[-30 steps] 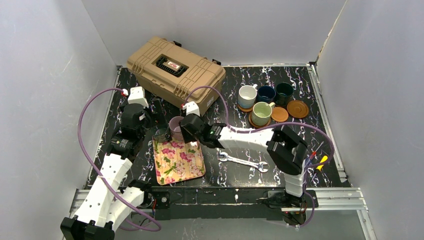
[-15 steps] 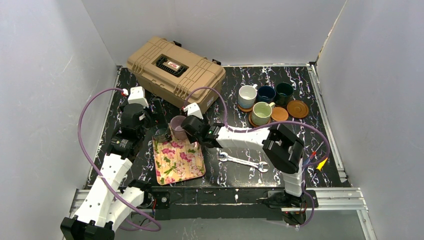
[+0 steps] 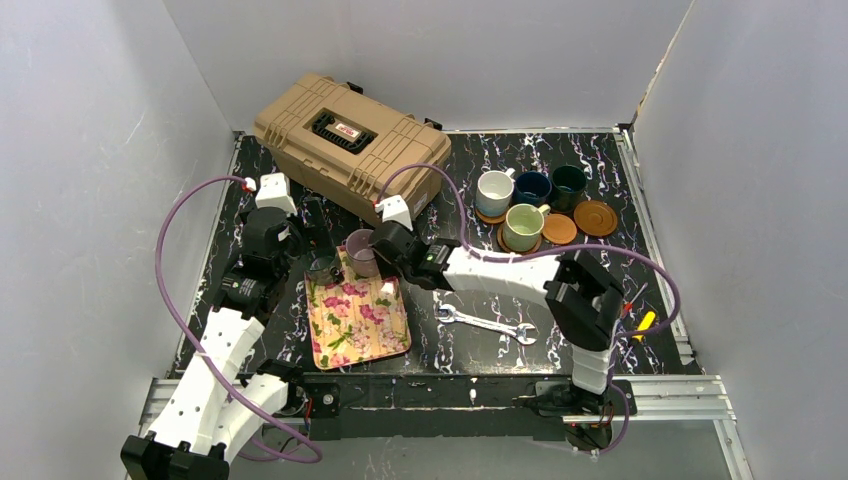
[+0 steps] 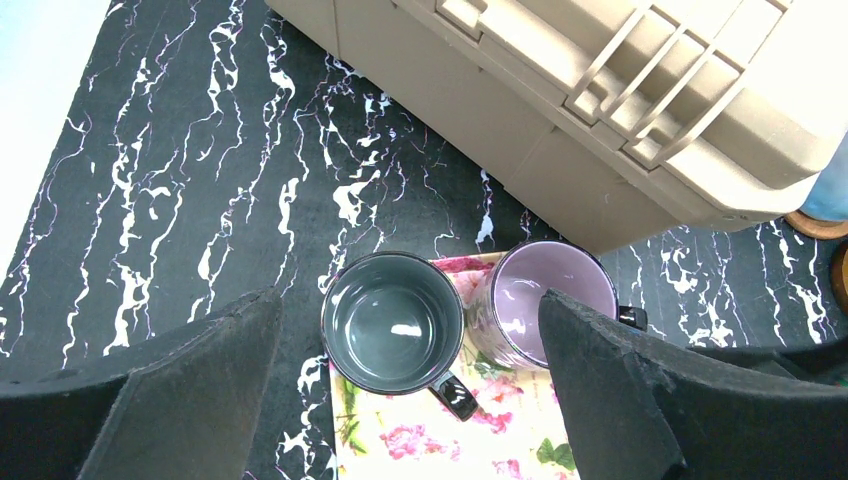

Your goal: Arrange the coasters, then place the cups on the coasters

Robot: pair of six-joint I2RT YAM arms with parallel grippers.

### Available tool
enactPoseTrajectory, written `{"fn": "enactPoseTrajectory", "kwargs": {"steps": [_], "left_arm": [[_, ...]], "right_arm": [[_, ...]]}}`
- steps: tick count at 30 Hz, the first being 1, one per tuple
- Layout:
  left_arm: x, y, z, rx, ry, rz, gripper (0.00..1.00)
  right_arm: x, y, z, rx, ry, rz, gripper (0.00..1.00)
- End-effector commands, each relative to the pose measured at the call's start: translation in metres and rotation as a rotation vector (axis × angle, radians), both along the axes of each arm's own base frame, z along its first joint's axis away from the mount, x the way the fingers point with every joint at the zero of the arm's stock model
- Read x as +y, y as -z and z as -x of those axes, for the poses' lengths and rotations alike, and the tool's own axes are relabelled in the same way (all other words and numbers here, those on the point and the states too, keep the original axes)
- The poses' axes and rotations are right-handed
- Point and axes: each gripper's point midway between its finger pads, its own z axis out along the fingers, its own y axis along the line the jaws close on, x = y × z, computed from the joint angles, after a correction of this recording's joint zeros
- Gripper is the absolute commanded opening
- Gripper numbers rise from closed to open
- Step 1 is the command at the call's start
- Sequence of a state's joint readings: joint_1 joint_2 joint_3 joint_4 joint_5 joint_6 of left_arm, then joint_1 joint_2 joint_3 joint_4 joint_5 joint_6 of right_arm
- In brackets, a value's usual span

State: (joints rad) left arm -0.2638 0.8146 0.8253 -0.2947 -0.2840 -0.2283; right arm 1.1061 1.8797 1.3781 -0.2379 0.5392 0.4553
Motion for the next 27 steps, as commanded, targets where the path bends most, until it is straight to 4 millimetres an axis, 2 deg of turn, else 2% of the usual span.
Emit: {"fn": "enactPoseTrajectory", "kwargs": {"steps": [1, 4, 7, 20, 27], "left_arm": [[0.0, -0.007, 0.002, -0.024, 0.003, 0.005, 0.98], [0.001, -0.007, 0.003, -0.026, 0.001, 0.005, 0.98], [0.002, -0.008, 0.004, -0.03, -0.003, 0.006, 0.98], [0.003, -0.013, 0.006, -0.047, -0.004, 0.002, 0.98], [0.003, -0.013, 0.006, -0.047, -0.003, 0.003, 0.98]], "right_arm": [[0.029, -0.055, 0.024, 0.02, 0.039, -0.255, 0.62], [0.044, -0.06, 0.026, 0.054, 0.08, -0.353, 0.62], [0.052, -0.052, 0.019, 0.062, 0.128, -0.362, 0.63], [0.052, -0.025, -0.008, 0.046, 0.314, -0.389, 0.73], [0.06, -0.033, -0.012, 0.047, 0.311, -0.466, 0.73]]}}
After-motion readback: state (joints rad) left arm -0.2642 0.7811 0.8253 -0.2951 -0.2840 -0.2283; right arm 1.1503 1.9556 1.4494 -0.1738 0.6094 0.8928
